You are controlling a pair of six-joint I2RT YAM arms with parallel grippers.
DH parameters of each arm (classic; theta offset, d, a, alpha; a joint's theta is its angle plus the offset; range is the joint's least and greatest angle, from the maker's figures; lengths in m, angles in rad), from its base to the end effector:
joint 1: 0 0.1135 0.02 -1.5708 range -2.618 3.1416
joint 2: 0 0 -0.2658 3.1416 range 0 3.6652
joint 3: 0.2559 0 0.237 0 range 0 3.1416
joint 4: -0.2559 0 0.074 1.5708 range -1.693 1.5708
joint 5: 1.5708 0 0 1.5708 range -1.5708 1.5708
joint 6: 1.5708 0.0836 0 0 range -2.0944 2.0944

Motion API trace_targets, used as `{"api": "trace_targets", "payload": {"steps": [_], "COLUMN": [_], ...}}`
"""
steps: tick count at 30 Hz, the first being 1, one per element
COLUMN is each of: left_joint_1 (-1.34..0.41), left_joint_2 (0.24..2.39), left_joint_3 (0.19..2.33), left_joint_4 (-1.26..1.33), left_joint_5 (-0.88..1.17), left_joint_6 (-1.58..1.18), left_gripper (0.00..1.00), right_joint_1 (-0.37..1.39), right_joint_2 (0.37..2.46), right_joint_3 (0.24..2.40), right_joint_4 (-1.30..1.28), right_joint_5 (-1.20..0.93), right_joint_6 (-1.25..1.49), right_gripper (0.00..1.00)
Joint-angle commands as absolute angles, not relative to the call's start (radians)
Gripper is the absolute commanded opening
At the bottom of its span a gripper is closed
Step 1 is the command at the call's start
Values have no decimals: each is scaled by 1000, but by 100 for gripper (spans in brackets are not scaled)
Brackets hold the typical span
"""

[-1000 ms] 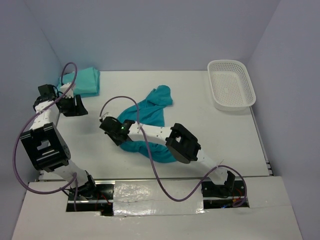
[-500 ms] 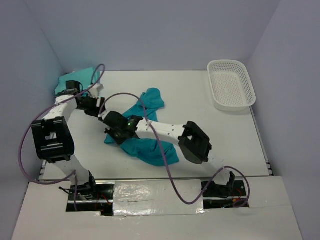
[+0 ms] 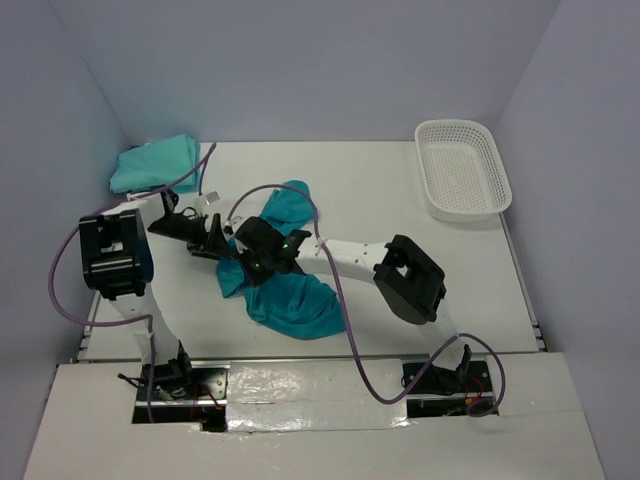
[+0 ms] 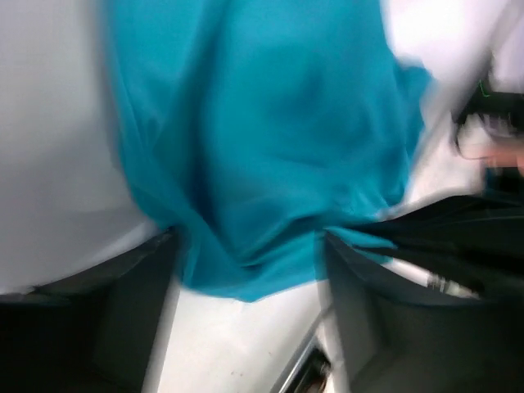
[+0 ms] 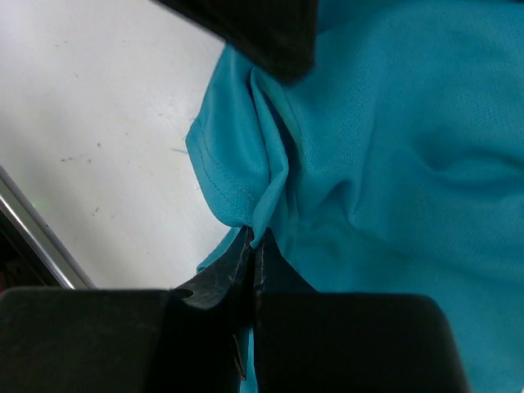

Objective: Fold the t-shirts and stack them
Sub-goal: Flatten out the tshirt

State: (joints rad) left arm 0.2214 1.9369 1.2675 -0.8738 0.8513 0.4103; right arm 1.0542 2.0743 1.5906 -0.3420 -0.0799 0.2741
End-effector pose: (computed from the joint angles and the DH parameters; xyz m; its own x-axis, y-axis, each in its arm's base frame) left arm 0.3414 0.0124 0.1374 -0.9439 0.0570 -0.3252 0.2749 0.6813 -0.6784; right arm 0.2342 0.4257 0.1771 -0.5913 -0.4947 -0.6369 -0.7618 0.6017 0.2400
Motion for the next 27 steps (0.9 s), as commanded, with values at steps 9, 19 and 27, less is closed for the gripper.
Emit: {"api": "trace_targets", "payload": {"steps": [9,19,27], "left_joint_1": [253,284,241], "left_joint_2": [2042,1971,2003], "left_joint_3": [1247,1331,1376], "left_joint_4": [-1052,-1040,-1045], "left_joint_5": [963,792,761], "left_joint_6": [542,580,611], "left_gripper": [0,0,0], "right_joint_1": [982,956,959], "right_joint_2": [2040,2037,2039], "right_joint_3": [1534,1422,1413], "right_joint_4": [-206,-117,-48], "right_joint_5": [-193,-325,-354], "right_joint_6": [382,391,404], "right_gripper": [14,42,24]}}
